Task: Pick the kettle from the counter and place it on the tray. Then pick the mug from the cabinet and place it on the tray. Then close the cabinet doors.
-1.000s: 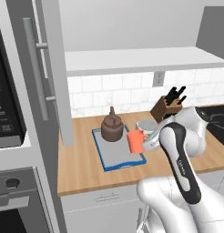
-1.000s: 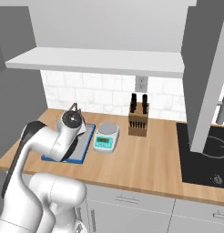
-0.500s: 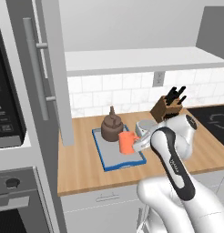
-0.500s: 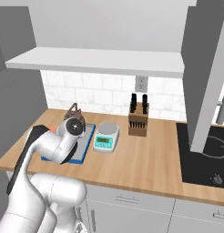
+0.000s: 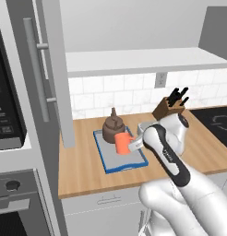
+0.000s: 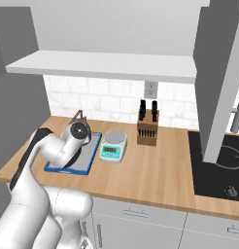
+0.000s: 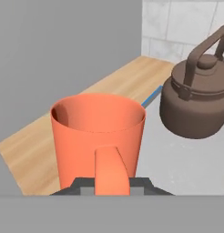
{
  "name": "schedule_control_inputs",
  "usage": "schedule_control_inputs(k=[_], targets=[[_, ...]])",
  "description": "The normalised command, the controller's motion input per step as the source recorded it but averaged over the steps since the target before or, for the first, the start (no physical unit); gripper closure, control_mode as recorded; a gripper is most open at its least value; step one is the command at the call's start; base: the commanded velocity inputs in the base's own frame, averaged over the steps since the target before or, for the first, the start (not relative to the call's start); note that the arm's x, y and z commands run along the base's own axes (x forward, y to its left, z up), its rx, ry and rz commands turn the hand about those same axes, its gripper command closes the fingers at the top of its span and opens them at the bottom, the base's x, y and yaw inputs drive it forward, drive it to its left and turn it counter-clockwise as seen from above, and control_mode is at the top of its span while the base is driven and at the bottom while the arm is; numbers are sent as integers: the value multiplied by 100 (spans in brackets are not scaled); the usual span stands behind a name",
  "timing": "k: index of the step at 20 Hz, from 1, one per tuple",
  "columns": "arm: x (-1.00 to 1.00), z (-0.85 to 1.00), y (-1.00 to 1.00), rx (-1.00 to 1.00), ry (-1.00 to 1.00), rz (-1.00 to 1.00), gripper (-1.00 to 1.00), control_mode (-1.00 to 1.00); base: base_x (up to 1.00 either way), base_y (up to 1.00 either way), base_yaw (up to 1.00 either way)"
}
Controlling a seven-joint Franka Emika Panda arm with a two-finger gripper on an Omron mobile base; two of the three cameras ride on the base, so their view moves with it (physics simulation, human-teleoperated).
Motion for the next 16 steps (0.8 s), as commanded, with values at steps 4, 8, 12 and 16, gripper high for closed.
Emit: schedule_control_inputs(k=[4,8,12,16], targets=[[28,-33,0,0,-1,12,100,-100,0,0,0],[15,-31,-6,0,-2,18,100,-100,0,0,0],[18,-35,0,0,0,20,100,-100,0,0,0],[18,-24,0,0,-3,18,100,-100,0,0,0]])
